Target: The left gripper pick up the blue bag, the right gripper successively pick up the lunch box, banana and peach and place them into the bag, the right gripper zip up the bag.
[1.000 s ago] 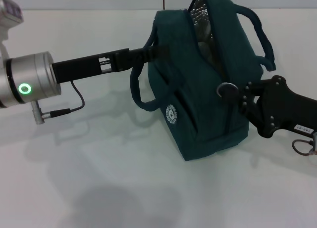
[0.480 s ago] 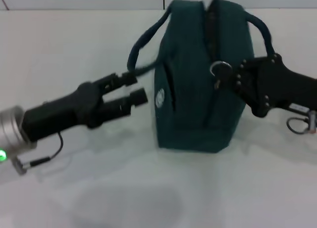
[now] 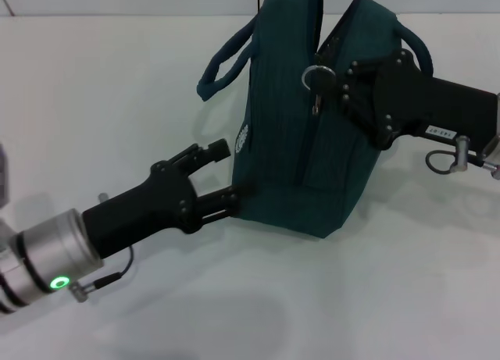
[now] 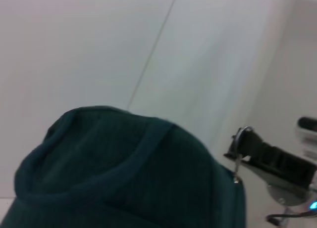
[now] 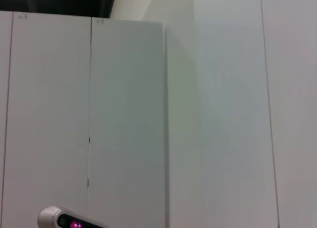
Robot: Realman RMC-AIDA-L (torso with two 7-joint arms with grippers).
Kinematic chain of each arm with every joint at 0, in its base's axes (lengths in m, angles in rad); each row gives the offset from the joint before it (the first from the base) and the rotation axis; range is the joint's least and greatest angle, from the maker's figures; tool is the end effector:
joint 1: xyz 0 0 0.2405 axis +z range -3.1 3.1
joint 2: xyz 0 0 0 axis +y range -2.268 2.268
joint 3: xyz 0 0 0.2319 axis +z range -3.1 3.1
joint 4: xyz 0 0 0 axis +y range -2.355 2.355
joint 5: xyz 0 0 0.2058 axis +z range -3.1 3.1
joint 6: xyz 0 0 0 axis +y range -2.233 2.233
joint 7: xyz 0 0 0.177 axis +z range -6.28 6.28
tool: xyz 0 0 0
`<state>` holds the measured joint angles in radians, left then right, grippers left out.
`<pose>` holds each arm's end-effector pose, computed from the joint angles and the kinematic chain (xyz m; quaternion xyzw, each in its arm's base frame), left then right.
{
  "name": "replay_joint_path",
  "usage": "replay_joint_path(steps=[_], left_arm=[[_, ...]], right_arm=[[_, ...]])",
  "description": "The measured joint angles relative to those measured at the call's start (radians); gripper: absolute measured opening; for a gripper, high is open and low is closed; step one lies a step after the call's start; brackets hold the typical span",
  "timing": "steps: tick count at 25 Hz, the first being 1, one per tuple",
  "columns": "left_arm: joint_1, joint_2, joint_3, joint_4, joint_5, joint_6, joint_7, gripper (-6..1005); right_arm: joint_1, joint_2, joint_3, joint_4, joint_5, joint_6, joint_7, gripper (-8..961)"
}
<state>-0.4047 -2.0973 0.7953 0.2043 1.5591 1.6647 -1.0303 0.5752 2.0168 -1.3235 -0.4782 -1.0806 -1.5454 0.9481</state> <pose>-0.2262 0.2625 -0.0533 -0.8467 -0.2628 -0.4424 0.1355 0.1374 0.3319 -0.0224 -0.8922 0.0189 0.4301 0.1362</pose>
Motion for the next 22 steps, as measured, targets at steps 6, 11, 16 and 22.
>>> replay_joint_path(steps=[6, 11, 16, 22], left_arm=[[-0.053, -0.002, 0.0, -0.066, -0.032, -0.074, 0.06, 889], [-0.081, -0.003, -0.002, -0.082, -0.033, -0.101, 0.057, 879], [-0.113, -0.004, -0.002, -0.112, -0.033, -0.128, 0.057, 867], [-0.129, -0.005, -0.004, -0.117, -0.063, -0.141, 0.057, 709]], right_arm=[[-0.003, 0.001, 0.0, 0.0, -0.001, 0.005, 0.002, 13], [-0.004, 0.002, 0.0, 0.01, -0.001, 0.007, 0.002, 14], [-0.002, 0.002, 0.0, 0.011, -0.001, 0.007, 0.007, 14], [0.0, 0.0, 0.0, 0.013, -0.001, 0.008, 0.011, 15]])
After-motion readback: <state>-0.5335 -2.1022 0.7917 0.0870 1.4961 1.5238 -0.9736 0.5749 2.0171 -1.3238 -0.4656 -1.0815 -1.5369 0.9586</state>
